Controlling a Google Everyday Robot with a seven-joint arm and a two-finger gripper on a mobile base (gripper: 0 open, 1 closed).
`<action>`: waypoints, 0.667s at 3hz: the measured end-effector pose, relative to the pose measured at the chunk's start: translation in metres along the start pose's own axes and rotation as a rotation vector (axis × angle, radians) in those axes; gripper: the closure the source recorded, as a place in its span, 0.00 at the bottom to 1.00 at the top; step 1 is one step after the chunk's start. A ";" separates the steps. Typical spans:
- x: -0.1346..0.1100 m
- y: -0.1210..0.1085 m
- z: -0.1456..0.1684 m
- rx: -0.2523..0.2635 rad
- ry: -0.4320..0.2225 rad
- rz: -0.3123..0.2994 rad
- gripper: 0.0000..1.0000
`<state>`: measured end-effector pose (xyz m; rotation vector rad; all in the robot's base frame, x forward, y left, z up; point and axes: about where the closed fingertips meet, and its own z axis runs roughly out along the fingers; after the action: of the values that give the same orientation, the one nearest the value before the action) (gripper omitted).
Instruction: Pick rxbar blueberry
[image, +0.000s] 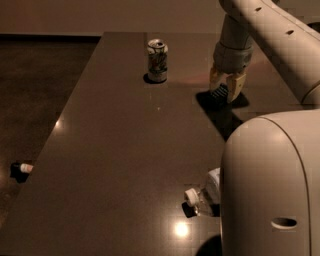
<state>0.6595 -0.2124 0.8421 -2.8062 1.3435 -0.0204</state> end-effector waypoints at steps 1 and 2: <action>0.001 0.001 -0.001 -0.001 0.001 0.002 0.62; 0.001 0.001 -0.002 -0.001 0.002 0.004 0.63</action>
Offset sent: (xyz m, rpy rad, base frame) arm -0.1632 0.0046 0.2020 0.1448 -0.4921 -0.0198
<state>0.6590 -0.2141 0.8440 -2.8051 1.3497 -0.0219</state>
